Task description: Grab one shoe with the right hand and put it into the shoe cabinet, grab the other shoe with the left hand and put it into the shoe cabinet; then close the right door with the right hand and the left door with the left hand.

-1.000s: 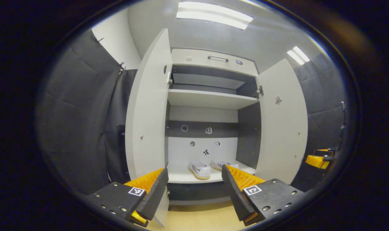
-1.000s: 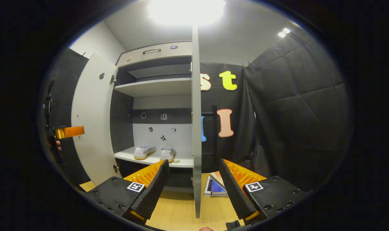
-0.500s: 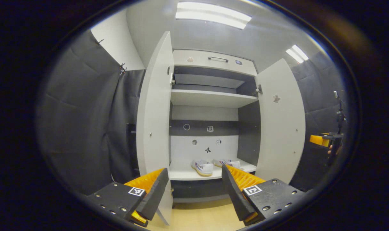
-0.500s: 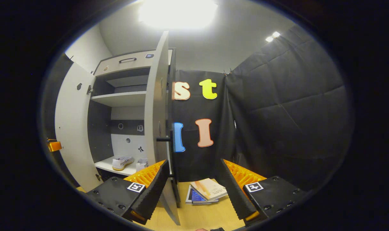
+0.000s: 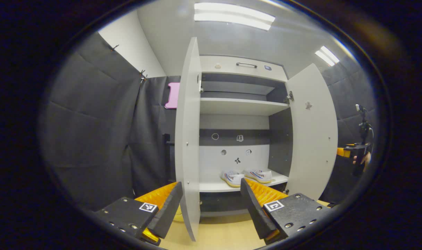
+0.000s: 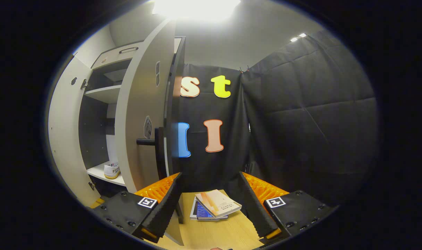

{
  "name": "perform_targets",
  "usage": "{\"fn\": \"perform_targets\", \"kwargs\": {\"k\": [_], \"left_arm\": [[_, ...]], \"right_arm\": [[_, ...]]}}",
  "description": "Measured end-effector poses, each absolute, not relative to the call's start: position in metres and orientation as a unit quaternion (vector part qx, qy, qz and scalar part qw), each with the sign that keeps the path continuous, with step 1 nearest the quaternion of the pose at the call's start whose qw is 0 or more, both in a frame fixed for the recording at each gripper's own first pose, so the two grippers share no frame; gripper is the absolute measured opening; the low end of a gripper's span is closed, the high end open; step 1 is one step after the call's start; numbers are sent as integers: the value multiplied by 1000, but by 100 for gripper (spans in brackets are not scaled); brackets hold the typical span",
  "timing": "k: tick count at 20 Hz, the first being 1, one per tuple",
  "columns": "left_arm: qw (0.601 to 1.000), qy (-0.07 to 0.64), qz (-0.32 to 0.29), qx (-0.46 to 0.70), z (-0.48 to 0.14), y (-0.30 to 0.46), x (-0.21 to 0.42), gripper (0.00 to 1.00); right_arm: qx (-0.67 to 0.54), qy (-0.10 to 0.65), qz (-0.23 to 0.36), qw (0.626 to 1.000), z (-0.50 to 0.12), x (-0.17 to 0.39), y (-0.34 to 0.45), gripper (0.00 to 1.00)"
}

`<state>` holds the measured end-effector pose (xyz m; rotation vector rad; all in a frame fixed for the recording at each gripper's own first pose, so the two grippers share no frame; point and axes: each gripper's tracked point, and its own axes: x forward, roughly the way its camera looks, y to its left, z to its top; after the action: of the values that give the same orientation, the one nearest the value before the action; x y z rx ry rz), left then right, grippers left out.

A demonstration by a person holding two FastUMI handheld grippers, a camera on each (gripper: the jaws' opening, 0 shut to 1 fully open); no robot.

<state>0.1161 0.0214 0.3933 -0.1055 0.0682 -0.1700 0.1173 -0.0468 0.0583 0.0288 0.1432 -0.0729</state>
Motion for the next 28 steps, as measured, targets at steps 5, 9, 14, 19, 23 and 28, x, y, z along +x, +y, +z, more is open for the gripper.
{"fn": "perform_targets", "kwargs": {"k": [5, 9, 14, 19, 23, 28], "left_arm": [[996, 32, -59, -54, 392, 46, 115, 95], [996, 33, -51, -58, 389, 58, 116, 95], [996, 36, -54, -62, 386, 67, 121, 95], [996, 35, -58, -66, 384, 74, 124, 95], [995, 33, -60, -68, 382, 85, 127, 95], [995, 35, -61, -73, 377, 97, 132, 95]], "right_arm": [[-6, 74, -45, 996, 61, 114, -45, 95], [-2, 78, -55, 995, 61, 113, -43, 95], [0, 80, -49, 996, 62, 108, -29, 95], [-6, 83, -40, 996, 63, 104, -10, 92], [-3, 85, -37, 996, 63, 101, -2, 95], [-7, 83, -30, 996, 66, 103, 25, 95]]}}
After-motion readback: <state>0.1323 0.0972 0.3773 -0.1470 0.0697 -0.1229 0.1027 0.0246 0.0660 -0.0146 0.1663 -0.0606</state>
